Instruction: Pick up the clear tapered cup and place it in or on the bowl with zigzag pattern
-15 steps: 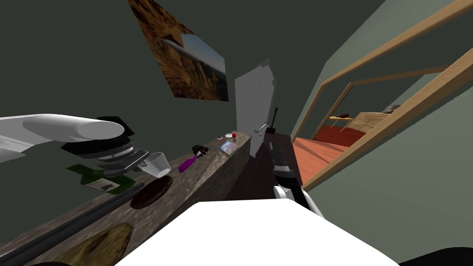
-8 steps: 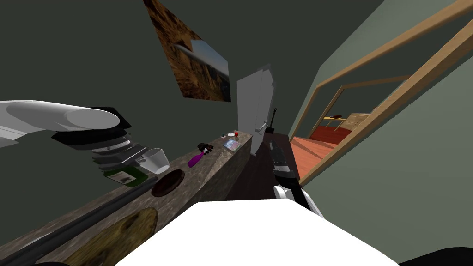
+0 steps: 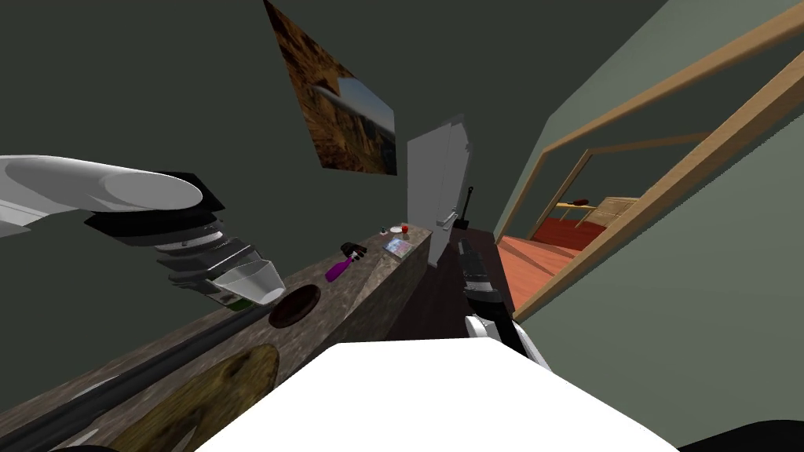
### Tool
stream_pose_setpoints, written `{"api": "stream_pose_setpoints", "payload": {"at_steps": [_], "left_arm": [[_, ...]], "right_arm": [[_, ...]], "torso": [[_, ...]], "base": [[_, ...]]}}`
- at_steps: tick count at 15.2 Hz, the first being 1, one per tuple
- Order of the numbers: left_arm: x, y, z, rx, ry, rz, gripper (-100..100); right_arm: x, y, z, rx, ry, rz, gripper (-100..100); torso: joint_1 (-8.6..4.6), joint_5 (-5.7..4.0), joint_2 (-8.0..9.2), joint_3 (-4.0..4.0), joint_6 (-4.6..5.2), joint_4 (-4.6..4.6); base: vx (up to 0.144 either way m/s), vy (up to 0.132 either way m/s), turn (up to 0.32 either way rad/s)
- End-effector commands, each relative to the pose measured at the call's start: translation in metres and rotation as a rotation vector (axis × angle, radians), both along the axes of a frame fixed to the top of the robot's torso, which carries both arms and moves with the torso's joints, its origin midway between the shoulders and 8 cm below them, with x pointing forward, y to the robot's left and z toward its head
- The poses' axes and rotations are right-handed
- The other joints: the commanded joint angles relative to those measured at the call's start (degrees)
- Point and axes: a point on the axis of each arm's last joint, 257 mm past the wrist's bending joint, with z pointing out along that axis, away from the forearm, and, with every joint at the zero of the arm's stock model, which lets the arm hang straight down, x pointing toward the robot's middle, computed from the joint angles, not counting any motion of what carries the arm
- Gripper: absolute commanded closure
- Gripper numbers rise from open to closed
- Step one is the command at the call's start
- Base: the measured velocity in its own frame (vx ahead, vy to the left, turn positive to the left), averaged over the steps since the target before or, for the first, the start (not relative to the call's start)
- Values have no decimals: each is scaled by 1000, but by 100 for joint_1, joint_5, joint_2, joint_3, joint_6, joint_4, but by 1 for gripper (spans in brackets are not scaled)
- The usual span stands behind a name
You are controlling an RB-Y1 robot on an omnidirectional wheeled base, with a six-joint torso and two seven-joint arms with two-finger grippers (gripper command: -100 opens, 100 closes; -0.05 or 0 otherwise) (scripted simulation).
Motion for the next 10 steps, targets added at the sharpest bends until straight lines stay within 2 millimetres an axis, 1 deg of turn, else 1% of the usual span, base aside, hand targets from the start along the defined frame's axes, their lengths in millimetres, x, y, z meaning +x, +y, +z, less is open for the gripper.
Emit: {"api": "stream_pose_setpoints", "payload": {"at_steps": [1, 4, 5, 10], "left_arm": [[1, -10, 12, -1, 4, -10, -100], [2, -23, 27, -1, 8, -24, -100], [1, -19, 21, -1, 3, -21, -100], [1, -20, 22, -1, 6, -19, -100]], "right_arm": [[0, 0, 0, 0, 0, 0, 0], [0, 0, 0, 0, 0, 0, 0], [0, 0, 0, 0, 0, 0, 0], [0, 0, 0, 0, 0, 0, 0]], "torso": [[0, 0, 0, 0, 0, 0], [-18, -3, 10, 5, 3, 1], [-21, -4, 11, 6, 3, 2], [-19, -2, 13, 7, 2, 2]], "base": [[28, 32, 72], [-2, 0, -4], [0, 0, 0], [0, 0, 0]]}}
